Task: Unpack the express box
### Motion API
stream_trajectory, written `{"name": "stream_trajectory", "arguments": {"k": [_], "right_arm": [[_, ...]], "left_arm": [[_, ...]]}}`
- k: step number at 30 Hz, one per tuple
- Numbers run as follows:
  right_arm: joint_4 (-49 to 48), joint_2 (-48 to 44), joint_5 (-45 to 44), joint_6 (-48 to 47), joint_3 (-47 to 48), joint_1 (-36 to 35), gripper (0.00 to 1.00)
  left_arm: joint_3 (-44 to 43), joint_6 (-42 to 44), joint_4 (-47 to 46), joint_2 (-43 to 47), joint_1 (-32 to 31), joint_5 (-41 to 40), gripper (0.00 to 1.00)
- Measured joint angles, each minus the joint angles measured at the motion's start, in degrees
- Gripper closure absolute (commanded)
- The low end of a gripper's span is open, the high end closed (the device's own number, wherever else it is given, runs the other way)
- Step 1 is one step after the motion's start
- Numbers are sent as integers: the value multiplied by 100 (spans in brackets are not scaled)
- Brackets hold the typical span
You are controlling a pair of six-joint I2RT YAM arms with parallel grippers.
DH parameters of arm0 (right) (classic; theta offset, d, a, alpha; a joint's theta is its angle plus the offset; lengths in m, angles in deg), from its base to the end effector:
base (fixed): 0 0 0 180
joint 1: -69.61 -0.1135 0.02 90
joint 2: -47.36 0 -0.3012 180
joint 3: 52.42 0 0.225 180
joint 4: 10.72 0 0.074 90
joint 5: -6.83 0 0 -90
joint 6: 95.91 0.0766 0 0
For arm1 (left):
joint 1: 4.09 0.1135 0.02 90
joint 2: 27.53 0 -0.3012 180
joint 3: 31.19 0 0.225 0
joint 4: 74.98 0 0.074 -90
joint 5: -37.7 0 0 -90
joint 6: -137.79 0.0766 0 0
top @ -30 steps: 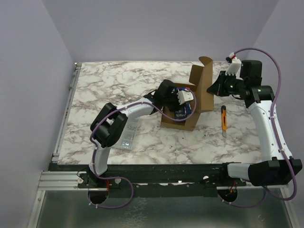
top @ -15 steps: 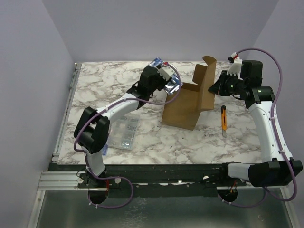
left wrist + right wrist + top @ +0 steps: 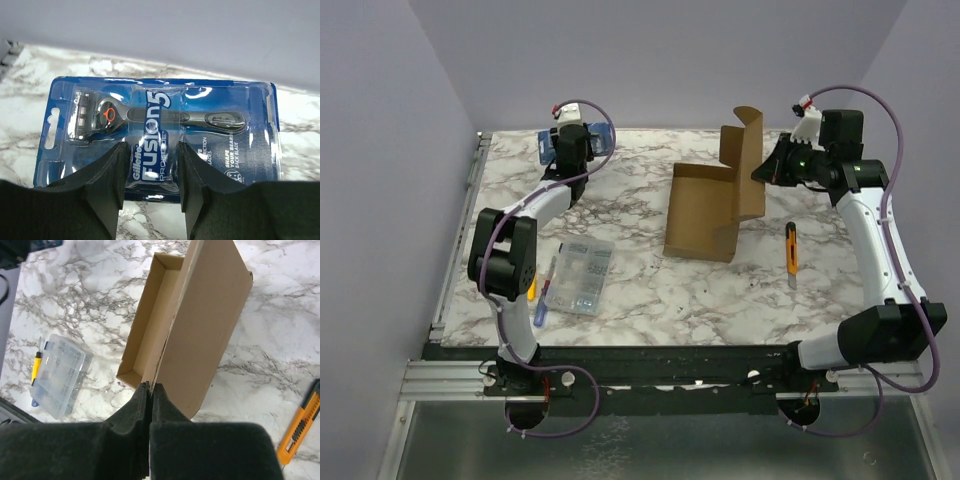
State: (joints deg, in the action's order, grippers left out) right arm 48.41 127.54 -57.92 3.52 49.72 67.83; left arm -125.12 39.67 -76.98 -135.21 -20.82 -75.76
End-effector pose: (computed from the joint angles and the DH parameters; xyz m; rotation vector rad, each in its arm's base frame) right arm 0.2903 0.0417 0.4079 -0.0974 2.2091 0.5965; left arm 0.4601 -0.1065 0.3176 -0.1619 1.7515 0.0481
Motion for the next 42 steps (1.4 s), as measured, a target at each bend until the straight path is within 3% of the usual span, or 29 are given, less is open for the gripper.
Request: {"name": "stream_trajectory", "arguments": {"k": [4, 6, 8, 14, 17, 22, 24, 28, 42], "right_arm": [[22, 356, 197, -94, 352, 0, 100], [57, 518, 251, -162, 544, 0, 99], [127, 673, 264, -227, 761, 0, 93], [354, 911, -79, -374, 1196, 0, 50], [544, 918, -372, -426, 1349, 0, 35], [846, 918, -721, -463, 1624, 0, 19], [931, 914, -780, -452, 1746, 0, 10], [1019, 748, -815, -402, 1923, 0, 1], [774, -1851, -1373, -74, 1893, 0, 0]], "left_arm": [[-103, -328, 85, -658, 229, -101, 64], [-179, -396, 192, -960, 293, -109, 55], [-313, -450, 376, -1200, 350, -107, 37], [-837, -647, 874, -1556, 551, 7, 15], [-837, -734, 979, -1484, 614, 46, 2], [-789, -894, 1217, -1108, 623, 236, 1], [-730, -1008, 1340, -750, 621, 391, 1], [-588, -1287, 1419, 59, 575, 881, 1], [-586, -1235, 1908, 3292, 9, 3014, 1]]}}
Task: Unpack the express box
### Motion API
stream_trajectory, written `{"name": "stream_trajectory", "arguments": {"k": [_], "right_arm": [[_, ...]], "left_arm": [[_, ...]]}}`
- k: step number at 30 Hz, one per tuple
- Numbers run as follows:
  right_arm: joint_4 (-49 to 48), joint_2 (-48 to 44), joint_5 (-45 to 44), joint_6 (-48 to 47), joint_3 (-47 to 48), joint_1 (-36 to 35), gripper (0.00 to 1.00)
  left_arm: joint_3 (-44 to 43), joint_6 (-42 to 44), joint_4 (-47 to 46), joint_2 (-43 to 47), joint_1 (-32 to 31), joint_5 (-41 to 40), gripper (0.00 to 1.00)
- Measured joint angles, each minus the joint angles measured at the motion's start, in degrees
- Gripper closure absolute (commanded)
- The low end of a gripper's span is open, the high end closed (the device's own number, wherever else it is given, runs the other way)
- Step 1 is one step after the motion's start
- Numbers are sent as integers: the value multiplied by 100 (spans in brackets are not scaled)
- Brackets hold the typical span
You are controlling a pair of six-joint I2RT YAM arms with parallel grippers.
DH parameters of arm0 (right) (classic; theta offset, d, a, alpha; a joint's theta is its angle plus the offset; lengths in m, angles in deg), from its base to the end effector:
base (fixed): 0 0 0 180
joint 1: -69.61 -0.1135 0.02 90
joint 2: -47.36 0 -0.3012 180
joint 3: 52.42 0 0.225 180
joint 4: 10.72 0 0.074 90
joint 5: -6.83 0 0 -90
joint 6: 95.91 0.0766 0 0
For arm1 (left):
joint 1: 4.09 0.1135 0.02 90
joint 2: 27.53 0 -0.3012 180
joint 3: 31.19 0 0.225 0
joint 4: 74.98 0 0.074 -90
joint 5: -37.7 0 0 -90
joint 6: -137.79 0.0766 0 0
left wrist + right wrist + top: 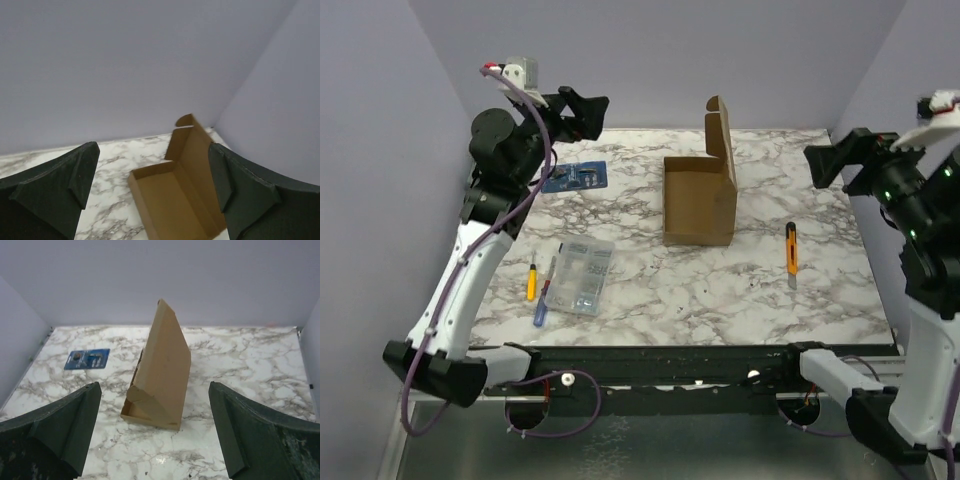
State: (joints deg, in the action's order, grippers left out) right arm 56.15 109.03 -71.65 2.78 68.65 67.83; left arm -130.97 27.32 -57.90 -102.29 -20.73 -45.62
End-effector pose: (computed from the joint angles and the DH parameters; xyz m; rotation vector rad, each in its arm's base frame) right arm 0.1388 0.0196 0.5529 -0.0478 1.7073 0.3071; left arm 0.2785 -0.0925 0.5200 0.0490 1.4613 -0.6142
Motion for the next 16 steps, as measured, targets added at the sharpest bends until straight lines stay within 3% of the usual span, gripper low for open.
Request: {"name": "stream_trajectory", "arguments": {"k": [7, 16], "right_arm": [[-614, -1585, -479, 166, -313, 0, 0], [-1495, -2492, -1027, 197, -579, 0, 0]], "left_arm": [[120, 216, -129, 1335, -938, 518, 1], [704, 310, -922, 2588, -977, 24, 1]]}}
